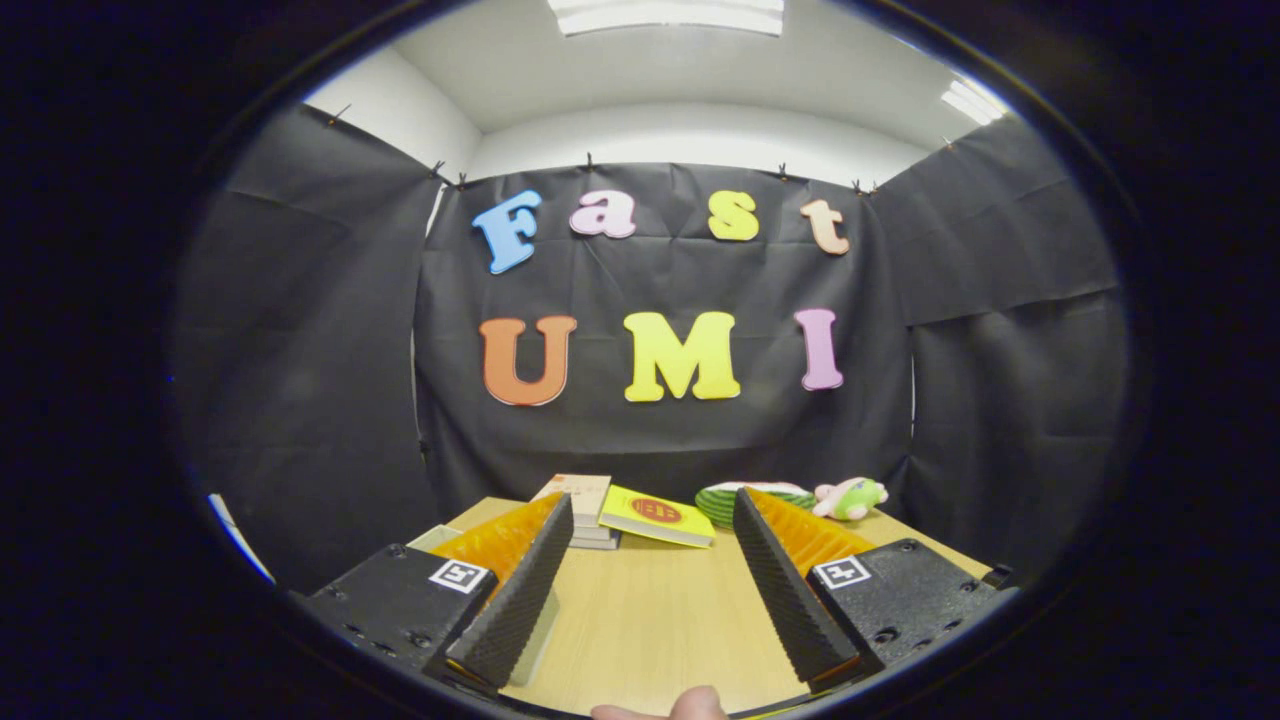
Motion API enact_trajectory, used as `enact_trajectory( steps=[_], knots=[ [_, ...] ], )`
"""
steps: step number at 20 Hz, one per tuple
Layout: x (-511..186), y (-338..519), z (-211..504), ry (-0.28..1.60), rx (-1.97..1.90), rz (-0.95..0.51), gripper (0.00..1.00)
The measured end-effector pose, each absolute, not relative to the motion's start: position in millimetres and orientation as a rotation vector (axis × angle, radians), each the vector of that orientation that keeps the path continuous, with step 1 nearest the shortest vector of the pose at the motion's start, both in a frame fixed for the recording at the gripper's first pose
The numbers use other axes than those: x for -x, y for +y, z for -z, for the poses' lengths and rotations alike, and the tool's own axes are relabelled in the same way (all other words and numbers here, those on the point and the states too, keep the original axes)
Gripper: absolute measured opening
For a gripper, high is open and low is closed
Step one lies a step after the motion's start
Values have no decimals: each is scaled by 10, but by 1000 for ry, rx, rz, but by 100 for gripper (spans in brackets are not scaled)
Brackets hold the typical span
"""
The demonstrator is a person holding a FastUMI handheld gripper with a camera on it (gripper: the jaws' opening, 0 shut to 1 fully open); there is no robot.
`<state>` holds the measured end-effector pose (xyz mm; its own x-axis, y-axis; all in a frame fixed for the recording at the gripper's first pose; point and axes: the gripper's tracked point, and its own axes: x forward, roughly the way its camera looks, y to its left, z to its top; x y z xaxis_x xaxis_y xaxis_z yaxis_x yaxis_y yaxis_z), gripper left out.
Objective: Open the storage box then place both shoes into the box .Put the left shoe in first, then the right shoe, with the right side of both shoes facing outward in a uniform manner.
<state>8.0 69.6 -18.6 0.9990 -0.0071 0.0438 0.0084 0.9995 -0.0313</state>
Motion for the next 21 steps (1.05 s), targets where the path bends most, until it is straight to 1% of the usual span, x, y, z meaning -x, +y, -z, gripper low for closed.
enact_trajectory(
  steps=[6, 21],
  knots=[
    [-137, 677, 258, -28, 20, 7, 100],
    [-91, 708, 113, -71, 24, 17, 100]
  ],
)
